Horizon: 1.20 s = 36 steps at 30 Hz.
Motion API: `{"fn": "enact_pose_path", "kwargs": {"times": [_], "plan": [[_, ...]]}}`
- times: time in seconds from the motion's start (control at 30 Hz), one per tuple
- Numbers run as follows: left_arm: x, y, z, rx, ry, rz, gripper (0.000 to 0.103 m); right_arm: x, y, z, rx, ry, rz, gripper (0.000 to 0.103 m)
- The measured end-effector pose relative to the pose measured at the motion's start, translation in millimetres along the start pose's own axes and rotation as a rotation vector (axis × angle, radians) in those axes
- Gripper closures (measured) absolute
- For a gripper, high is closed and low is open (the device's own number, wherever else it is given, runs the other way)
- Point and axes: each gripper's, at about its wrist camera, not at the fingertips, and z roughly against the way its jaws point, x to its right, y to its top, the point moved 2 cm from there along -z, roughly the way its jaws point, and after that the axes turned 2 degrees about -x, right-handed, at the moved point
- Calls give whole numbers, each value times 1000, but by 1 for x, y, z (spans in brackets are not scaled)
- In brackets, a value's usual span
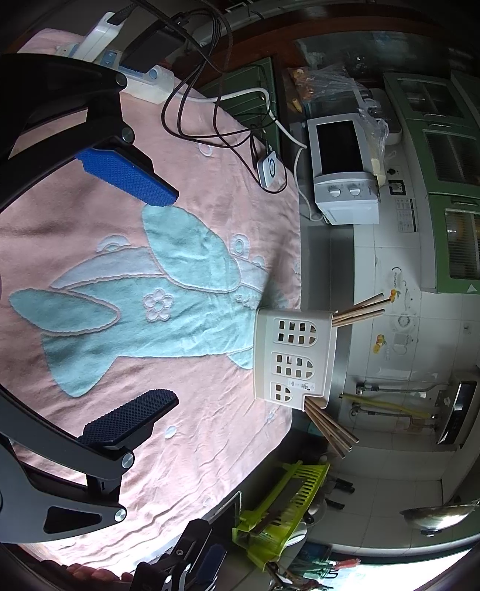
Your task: Organize utensils
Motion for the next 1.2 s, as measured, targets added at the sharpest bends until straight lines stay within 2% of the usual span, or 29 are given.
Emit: {"fn": "enact_pose_path", "kwargs": {"times": [1.2], "plan": [[2, -1, -3, -3, -7, 1, 5, 0, -1, -2, -1, 5, -2, 9]]}}
